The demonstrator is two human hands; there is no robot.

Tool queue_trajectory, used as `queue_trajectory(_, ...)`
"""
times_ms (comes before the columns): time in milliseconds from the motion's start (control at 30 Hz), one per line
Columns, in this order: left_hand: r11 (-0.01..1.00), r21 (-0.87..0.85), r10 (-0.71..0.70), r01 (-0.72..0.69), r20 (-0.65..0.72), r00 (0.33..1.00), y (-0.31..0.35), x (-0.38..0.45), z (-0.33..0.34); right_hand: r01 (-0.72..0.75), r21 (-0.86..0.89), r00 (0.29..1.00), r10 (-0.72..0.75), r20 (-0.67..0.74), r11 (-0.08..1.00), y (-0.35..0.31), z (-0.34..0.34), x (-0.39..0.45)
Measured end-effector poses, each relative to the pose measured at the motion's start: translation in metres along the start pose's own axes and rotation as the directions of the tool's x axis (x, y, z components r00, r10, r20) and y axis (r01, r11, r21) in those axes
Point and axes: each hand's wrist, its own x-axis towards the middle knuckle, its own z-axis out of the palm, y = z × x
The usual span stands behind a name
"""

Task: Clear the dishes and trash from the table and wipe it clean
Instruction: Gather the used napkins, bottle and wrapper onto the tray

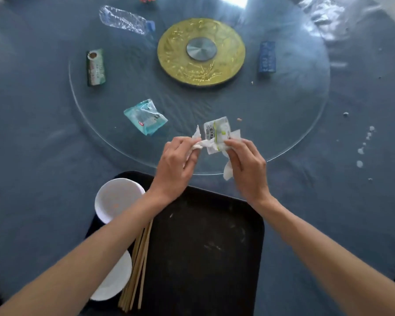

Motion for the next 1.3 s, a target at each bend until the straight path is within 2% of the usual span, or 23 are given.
queue_trajectory(133,0.994,-0.048,-0.103,0.103,0.011,0.995,0.0,-0.094,-0.004,-0.085,-0.021,0.995,0.086,0.04,0.996,-0.023,-0.014,-0.105)
queue_trajectory(333,0.988,0.063,-0.153,0.143,0.197,0.968,-0.028,-0.17,0.026,-0.207,-0.135,0.973,0.219,0.078,0.969,-0.015,-0.003,-0.205)
queue_trajectory(467,0.981,0.177,-0.129,0.081,0.282,0.951,-0.033,-0.188,0.036,-0.255,-0.159,0.959,0.271,0.086,0.954,-0.013,0.012,-0.226)
queue_trajectory(600,0.952,0.303,-0.156,0.038,0.377,0.913,-0.036,-0.19,0.037,-0.264,-0.284,0.941,0.31,0.132,0.922,-0.015,0.016,-0.229)
queue_trajectory(733,0.96,0.278,-0.095,-0.044,0.465,0.88,-0.039,-0.184,0.025,-0.281,-0.305,0.929,0.337,0.151,0.91,-0.029,0.005,-0.22)
queue_trajectory(900,0.98,0.16,0.056,-0.121,0.359,0.932,-0.033,-0.145,-0.014,-0.234,-0.277,0.956,0.273,0.108,0.932,-0.044,-0.007,-0.187)
queue_trajectory(1000,0.985,0.121,0.091,-0.126,0.265,0.96,-0.03,-0.103,-0.039,-0.202,-0.257,0.97,0.23,0.084,0.945,-0.056,-0.003,-0.143)
queue_trajectory(1167,0.986,0.165,-0.001,-0.021,0.131,0.991,-0.041,-0.027,-0.078,-0.111,-0.19,0.982,0.137,0.131,0.976,-0.067,0.038,-0.047)
queue_trajectory(1300,0.948,0.303,-0.143,0.095,0.142,0.979,-0.082,0.011,-0.095,-0.062,-0.171,0.956,0.107,0.272,0.983,-0.069,0.09,0.014)
